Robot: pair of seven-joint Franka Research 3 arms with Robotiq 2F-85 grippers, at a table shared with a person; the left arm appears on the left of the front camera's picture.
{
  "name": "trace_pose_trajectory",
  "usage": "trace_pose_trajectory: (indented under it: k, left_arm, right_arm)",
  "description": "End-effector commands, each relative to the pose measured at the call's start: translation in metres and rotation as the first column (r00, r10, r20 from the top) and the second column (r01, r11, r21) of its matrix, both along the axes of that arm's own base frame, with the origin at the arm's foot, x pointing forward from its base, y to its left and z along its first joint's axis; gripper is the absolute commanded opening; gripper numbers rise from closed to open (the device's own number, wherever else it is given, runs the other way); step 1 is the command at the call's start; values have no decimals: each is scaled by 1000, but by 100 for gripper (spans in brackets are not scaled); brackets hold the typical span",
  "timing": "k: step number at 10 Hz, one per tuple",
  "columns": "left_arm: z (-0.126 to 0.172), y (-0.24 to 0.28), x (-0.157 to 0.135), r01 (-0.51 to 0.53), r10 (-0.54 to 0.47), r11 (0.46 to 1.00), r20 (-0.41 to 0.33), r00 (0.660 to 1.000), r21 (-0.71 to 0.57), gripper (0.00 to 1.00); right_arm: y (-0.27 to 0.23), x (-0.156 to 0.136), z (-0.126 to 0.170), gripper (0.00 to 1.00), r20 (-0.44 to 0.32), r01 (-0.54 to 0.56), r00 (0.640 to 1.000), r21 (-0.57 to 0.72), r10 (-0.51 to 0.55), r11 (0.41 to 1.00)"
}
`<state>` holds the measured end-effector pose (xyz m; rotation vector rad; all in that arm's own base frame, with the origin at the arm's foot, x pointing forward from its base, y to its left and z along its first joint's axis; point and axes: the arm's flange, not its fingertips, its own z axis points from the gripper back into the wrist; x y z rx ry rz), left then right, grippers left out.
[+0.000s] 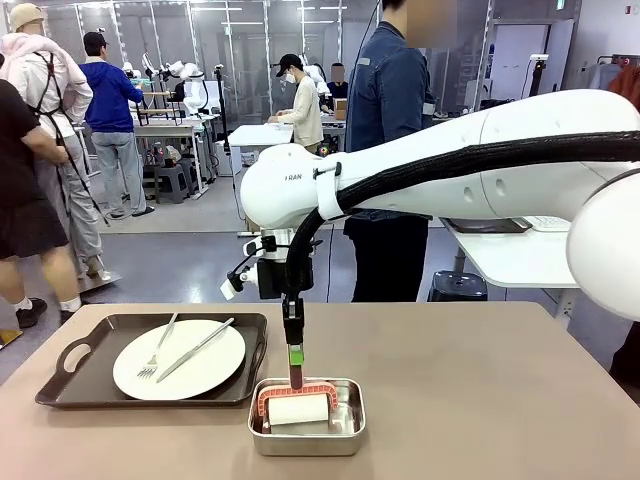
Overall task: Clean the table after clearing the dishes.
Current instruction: When the left (or right) Handle tray is removed, use the left hand (or right hand) to clean the left (or right) side of the table with the Lint Roller.
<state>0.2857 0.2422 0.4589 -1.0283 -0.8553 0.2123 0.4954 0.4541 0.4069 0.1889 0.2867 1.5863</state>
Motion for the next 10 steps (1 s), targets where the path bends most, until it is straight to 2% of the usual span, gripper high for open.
trace_pose_trajectory:
  k: [1,2,4,5,6,7,8,9,10]
  left_arm:
    - [2,3,0,10,-10,1000,16,1000,-1,100]
    - [2,3,0,10,-10,1000,16,1000,-1,100]
    - [2,3,0,10,-10,1000,16,1000,-1,100]
    - [2,3,0,10,-10,1000,16,1000,-1,100]
    - [2,3,0,10,-10,1000,16,1000,-1,100]
    - [2,3,0,10,-10,1000,16,1000,-1,100]
    - [2,3,0,10,-10,1000,16,1000,-1,100]
    - [2,3,0,10,-10,1000,16,1000,-1,100]
    - [2,3,0,10,-10,1000,16,1000,-1,100]
  right_arm:
    - [-19,-43,18,1,45,97,994,-9,-96,995]
    - [-31,-63,30,3,86,167,982,2,-167,986]
    - [-54,-105,56,3,194,323,928,7,-318,946]
    - [-70,-127,75,3,322,468,827,57,-461,882]
    - [-86,-146,88,3,370,521,765,127,-528,844]
    - [-107,-163,98,3,397,605,668,203,-630,770]
    - [-121,-181,103,3,370,641,597,313,-712,701]
    - [-133,-197,102,3,343,704,523,341,-780,622]
    - [-156,-213,102,3,281,748,452,398,-847,531]
